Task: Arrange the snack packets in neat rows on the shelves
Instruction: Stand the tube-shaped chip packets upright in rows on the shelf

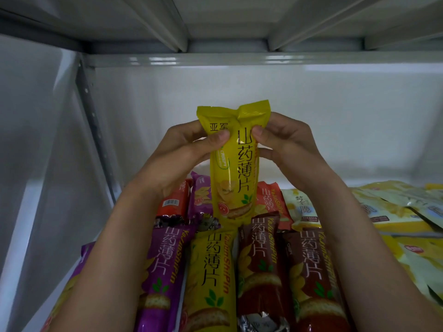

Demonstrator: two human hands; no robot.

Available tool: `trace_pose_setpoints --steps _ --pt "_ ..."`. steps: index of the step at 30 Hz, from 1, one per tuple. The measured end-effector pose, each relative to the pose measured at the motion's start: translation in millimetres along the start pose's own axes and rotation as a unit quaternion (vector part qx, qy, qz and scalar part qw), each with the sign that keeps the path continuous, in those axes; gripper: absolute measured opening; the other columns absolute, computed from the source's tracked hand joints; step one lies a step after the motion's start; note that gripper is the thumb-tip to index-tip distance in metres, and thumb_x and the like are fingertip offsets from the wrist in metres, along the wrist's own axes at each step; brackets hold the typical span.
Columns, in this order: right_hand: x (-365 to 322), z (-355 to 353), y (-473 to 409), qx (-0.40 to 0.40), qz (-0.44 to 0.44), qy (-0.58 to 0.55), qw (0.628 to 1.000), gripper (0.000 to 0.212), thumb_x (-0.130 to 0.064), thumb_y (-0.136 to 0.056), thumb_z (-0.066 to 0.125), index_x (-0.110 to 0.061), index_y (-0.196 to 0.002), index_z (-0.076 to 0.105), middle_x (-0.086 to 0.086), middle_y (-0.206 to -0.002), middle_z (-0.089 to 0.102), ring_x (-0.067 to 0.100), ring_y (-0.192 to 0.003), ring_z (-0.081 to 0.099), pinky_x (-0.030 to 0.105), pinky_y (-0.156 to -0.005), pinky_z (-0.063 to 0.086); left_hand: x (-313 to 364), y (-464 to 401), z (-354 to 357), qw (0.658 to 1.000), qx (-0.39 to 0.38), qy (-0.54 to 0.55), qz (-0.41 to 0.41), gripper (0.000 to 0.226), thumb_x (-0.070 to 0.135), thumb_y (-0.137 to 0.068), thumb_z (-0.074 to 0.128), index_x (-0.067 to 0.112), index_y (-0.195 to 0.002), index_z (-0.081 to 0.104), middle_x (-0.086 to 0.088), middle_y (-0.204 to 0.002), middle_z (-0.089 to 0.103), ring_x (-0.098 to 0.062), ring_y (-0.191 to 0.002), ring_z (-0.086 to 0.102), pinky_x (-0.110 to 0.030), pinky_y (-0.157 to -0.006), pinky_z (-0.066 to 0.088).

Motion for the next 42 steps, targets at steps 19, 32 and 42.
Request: trace_pose_setpoints --steps 19,32,42 --pt "7.1 1.9 5.6 -0.022 0.077 0.022 0.997 0.037 -0.033 -0.099 0.061 -0.006 -0.121 0.075 0.008 -0.117 0.078 0.024 -0.113 0.073 0.036 -0.095 0.059 -6.5 -1.9 -4.2 0.996 0.071 -0.043 -0.015 0.046 0.04 -0.084 0.071 -0.002 -0.103 0.076 -0.01 -0.101 0.081 -0.027 -0.101 0.077 -0.033 -0.091 0.062" --pt "12.5 -1.5 5.7 -0.033 0.124 0.022 0.992 0.038 -0.032 -0.097 0.066 -0.007 -0.125 0.073 0.007 -0.12 0.077 0.023 -0.114 0.073 0.039 -0.1 0.058 -11.4 -1.5 4.5 0.996 0.036 -0.051 -0.062 0.029 0.029 -0.094 0.071 0.009 -0.115 0.077 -0.005 -0.107 0.081 -0.021 -0.1 0.078 -0.03 -0.086 0.063" --pt "14.4 -5.0 5.9 0.017 0.14 0.042 0.989 0.04 -0.038 -0.091 0.07 -0.007 -0.115 0.077 0.008 -0.111 0.079 0.025 -0.106 0.076 0.043 -0.097 0.06 -18.2 0.9 8.1 0.992 -0.011 -0.064 -0.112 0.043 0.036 -0.083 0.076 0.011 -0.119 0.076 -0.004 -0.11 0.08 -0.021 -0.104 0.077 -0.037 -0.095 0.06"
Point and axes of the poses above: each hand's wrist, its own y-axis away from the middle knuckle, its own z-axis out of the palm, x = y × z, the point moved 4 cm from there along -y, towards the middle knuckle
